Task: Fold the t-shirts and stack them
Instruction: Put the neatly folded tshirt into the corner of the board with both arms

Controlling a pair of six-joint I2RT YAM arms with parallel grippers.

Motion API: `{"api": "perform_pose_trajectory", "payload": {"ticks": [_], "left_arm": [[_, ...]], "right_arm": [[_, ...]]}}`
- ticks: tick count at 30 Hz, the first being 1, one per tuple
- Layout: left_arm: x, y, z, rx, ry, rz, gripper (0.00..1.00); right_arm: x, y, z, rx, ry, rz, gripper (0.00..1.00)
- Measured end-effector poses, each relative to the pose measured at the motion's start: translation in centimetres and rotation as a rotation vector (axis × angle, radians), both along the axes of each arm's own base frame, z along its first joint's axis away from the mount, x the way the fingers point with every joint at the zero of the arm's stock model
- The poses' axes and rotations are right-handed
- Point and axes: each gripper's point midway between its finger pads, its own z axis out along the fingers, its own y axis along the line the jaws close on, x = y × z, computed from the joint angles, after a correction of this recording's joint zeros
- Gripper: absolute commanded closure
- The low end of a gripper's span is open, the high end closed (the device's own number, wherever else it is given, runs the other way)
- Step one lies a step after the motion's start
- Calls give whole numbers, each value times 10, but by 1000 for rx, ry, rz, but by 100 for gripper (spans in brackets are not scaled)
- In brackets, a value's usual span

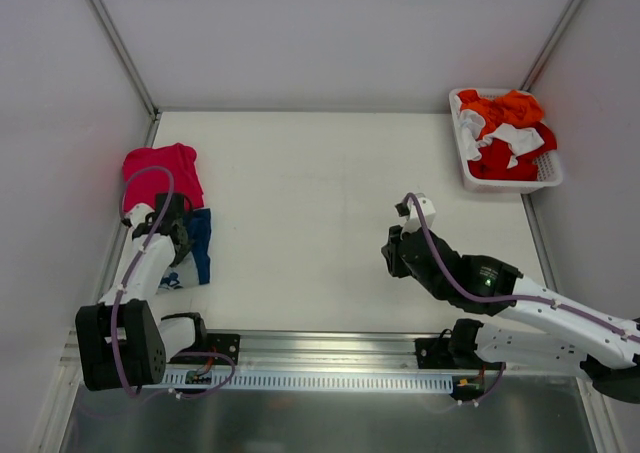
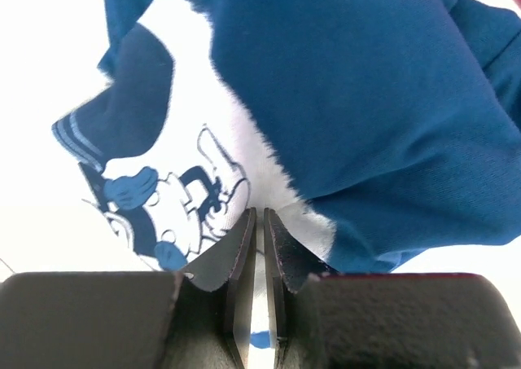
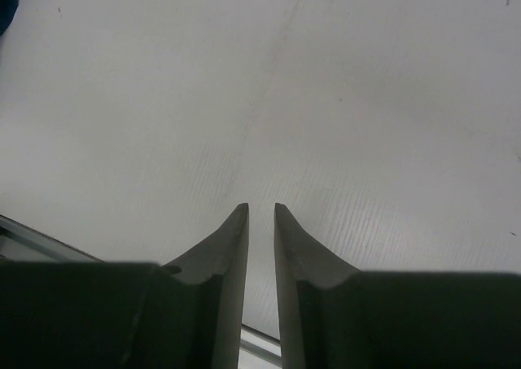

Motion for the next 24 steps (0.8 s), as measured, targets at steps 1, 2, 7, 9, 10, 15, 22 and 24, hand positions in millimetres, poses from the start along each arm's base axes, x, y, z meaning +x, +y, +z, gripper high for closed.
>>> {"api": "perform_pose_trajectory", "payload": {"ticks": [1, 2, 7, 9, 10, 15, 22, 24], "left_arm": [[-2, 1, 1, 4, -4, 11, 90], [-5, 2, 2, 11, -4, 22, 90], [-15, 6, 3, 23, 12, 67, 90], [-17, 5, 2, 20, 18, 73, 92], [-18, 5, 2, 19, 20, 73, 94], [-16, 1, 9, -2, 0, 61, 98], [6, -6, 15, -50, 11, 19, 97], [4, -7, 4, -60, 57, 18, 97]], "right_arm": [[0, 0, 0, 1, 2, 3, 79], [-1, 1, 0, 1, 3, 5, 79], [-3, 0, 2, 12, 3, 14, 79], [-4, -2, 5, 24, -2, 14, 79], [-5, -3, 7, 30, -5, 14, 79], [-7, -7, 11, 55, -15, 14, 80], [-8, -5, 5, 38, -4, 21, 80], [-8, -4, 4, 36, -1, 26, 80]]}}
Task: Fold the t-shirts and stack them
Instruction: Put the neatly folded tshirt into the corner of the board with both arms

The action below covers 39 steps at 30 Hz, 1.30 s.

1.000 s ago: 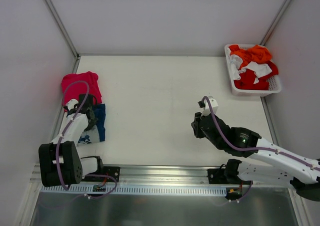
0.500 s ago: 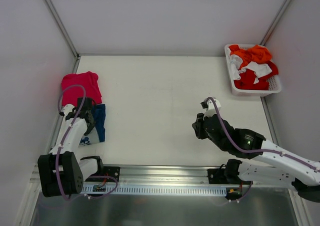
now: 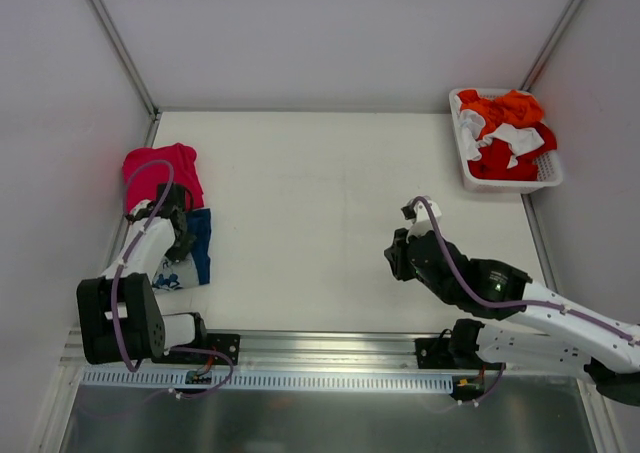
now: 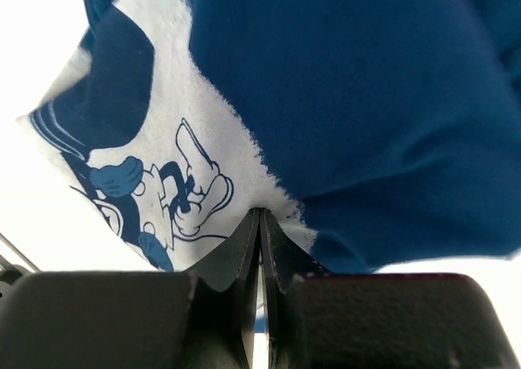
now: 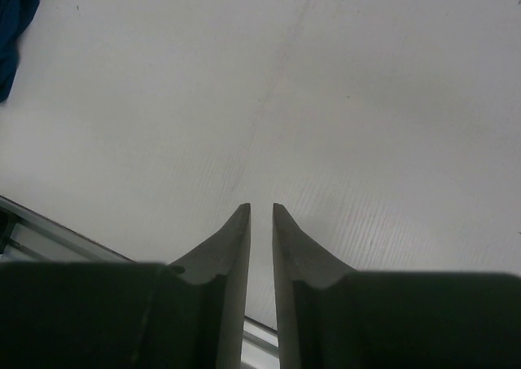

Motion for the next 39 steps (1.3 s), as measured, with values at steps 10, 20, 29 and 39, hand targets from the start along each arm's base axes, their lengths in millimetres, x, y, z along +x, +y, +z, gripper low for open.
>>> {"api": "perform_pose_trajectory", "payload": {"ticks": [10, 20, 29, 39], "left_arm": [[-6, 4, -26, -40, 99, 41, 95], [-17, 18, -25, -36, 79, 147, 87], [-34, 31, -20, 24, 89, 241, 86], [-45, 36, -1, 70, 32, 281, 97]], "right_arm": [[-1, 1, -1, -4, 2, 8, 81], [0, 5, -9, -38, 16, 10, 81], [-1, 3, -7, -32, 14, 10, 81], [-2, 0, -5, -19, 13, 6, 81]]}}
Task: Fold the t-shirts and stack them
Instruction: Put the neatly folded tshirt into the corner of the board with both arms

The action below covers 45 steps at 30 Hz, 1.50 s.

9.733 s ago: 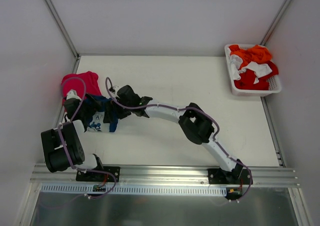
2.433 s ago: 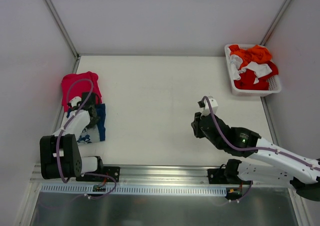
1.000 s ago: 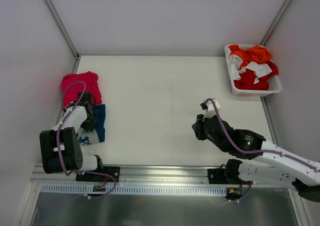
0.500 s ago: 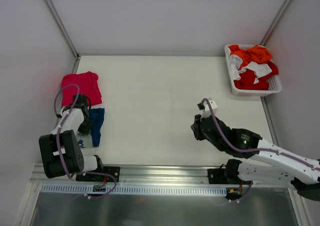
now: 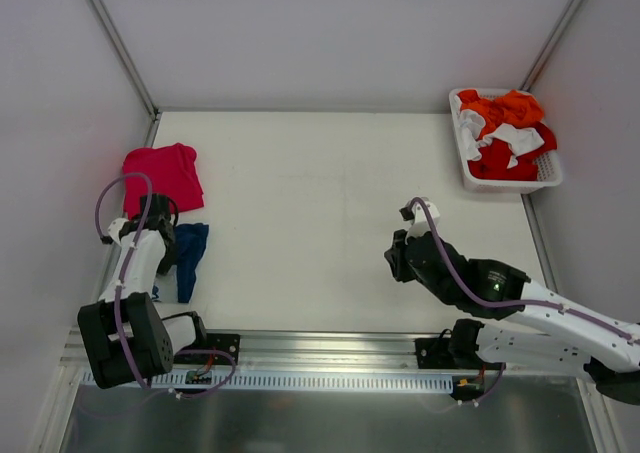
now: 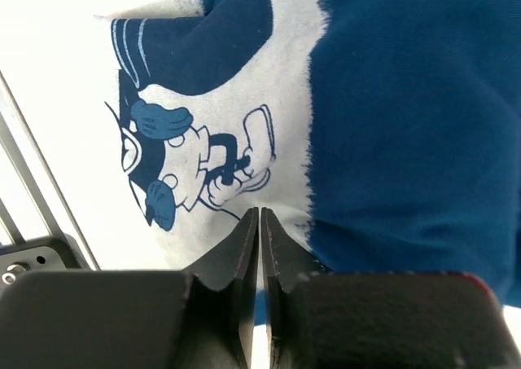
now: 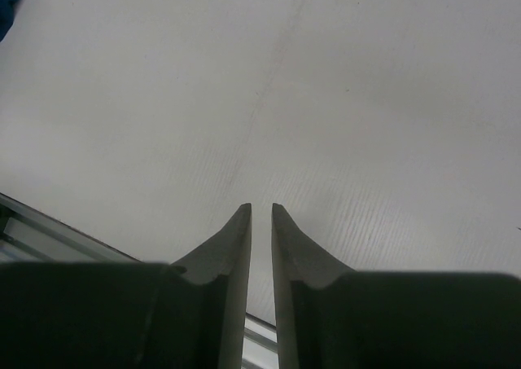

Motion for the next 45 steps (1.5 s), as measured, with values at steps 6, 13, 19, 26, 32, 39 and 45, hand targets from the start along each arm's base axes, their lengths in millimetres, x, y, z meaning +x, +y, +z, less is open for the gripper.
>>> {"api": "perform_pose_trajectory", "payload": {"ticks": [6, 13, 19, 26, 32, 39, 45], "left_arm": [[18, -15, 20, 28, -106, -130, 89], [29, -27, 46, 90, -240, -222, 67], [32, -39, 49, 101, -253, -308, 1], [35, -50, 76, 124, -408, -378, 1], [34, -54, 85, 130, -473, -402, 1], [42, -68, 76, 86, -436, -484, 1], [53, -101, 86, 15, -479, -660, 1]], "right_arm": [[2, 9, -4, -8, 11, 11, 81], [0, 51, -30, -31, 92, 91, 77], [-5, 67, -45, -60, 133, 135, 47], [-3, 71, -31, -22, 104, 144, 11], [-2, 73, -33, -25, 106, 142, 10], [1, 80, -39, -87, 139, 132, 0], [10, 85, -16, -98, 119, 86, 1]]}}
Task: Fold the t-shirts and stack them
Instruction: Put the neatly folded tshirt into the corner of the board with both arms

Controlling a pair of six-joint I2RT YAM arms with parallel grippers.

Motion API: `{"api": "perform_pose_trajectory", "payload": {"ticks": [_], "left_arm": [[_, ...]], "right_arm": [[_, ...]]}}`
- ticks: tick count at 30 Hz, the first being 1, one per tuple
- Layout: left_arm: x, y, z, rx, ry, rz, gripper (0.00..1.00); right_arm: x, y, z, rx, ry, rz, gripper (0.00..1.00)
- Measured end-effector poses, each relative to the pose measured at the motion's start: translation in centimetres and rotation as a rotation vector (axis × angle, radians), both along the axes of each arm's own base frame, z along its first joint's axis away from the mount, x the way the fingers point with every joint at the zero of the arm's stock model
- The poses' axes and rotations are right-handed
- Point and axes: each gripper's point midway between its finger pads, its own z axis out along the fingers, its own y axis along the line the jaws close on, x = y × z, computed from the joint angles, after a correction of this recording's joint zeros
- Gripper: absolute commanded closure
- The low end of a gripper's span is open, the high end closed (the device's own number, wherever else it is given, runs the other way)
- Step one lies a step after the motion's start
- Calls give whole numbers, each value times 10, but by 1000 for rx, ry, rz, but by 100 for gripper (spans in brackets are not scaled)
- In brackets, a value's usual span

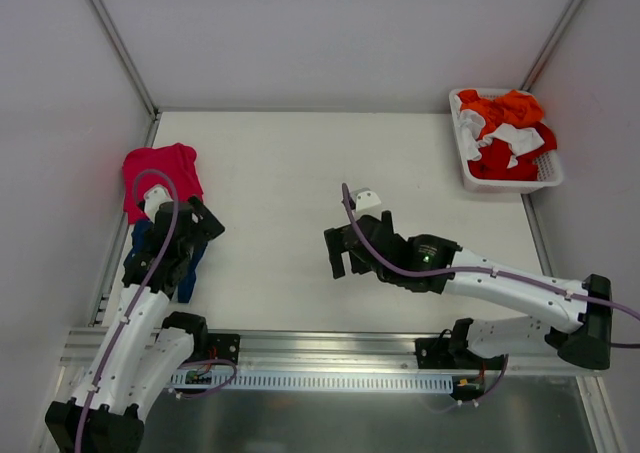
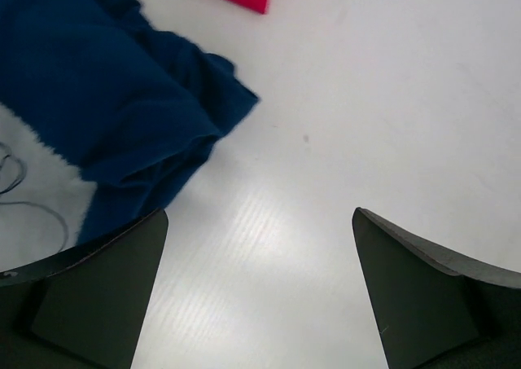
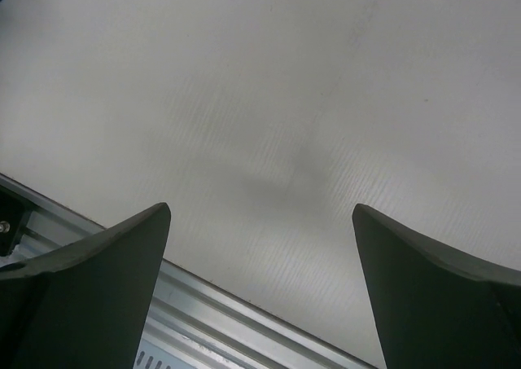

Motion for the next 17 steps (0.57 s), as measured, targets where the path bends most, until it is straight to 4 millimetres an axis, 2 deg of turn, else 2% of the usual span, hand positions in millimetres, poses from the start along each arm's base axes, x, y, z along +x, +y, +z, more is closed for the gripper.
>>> {"api": "perform_pose_trajectory", "payload": {"ticks": [3, 8, 12, 17], "left_arm": [[7, -19, 17, -21, -72, -110, 1], [13, -59, 33, -51, -149, -320, 1], [13, -85, 33, -76, -177, -461, 1], [10, -102, 33, -95, -190, -557, 1]], "right_arm": [[1, -10, -3, -31, -6, -37, 1], [-1, -35, -8, -66, -53, -84, 1], [-1, -58, 5, -31, -110, -119, 0], [-1, -80, 21, 58, -174, -152, 1]]}}
